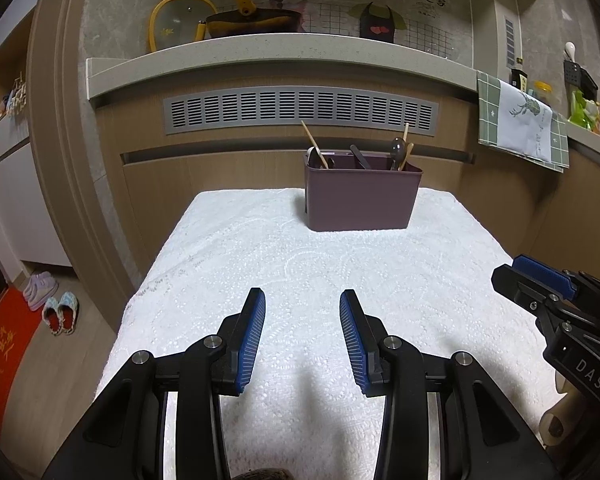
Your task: Organize utensils
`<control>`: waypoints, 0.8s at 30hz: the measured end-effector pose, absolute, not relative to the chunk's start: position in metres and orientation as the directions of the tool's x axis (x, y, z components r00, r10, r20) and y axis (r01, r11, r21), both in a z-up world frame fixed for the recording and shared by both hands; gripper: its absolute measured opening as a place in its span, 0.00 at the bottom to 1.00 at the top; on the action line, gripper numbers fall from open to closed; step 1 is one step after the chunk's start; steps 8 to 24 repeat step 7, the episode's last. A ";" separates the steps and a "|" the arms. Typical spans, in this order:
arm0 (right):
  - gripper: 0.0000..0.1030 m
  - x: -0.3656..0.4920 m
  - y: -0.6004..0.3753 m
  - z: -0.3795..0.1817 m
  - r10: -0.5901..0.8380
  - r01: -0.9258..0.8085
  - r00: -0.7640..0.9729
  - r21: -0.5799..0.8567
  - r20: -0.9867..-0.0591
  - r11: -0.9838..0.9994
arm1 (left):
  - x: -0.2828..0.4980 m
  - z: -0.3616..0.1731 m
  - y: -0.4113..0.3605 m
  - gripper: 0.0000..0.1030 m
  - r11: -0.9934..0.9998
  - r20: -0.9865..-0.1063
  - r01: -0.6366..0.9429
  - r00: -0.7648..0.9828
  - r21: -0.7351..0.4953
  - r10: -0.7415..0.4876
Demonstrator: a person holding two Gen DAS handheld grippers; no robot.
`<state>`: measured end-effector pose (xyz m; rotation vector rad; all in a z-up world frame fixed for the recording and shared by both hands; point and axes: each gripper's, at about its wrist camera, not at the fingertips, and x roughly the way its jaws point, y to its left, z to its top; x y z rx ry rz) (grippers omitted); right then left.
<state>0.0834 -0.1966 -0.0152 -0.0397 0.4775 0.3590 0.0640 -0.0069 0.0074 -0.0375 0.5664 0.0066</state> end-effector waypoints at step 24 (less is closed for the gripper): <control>0.31 0.085 -0.197 -0.015 0.325 -0.342 0.824 0.050 -0.463 0.938 | 0.065 0.005 -0.003 0.39 0.998 -0.541 -0.014 0.841 -0.062 -0.021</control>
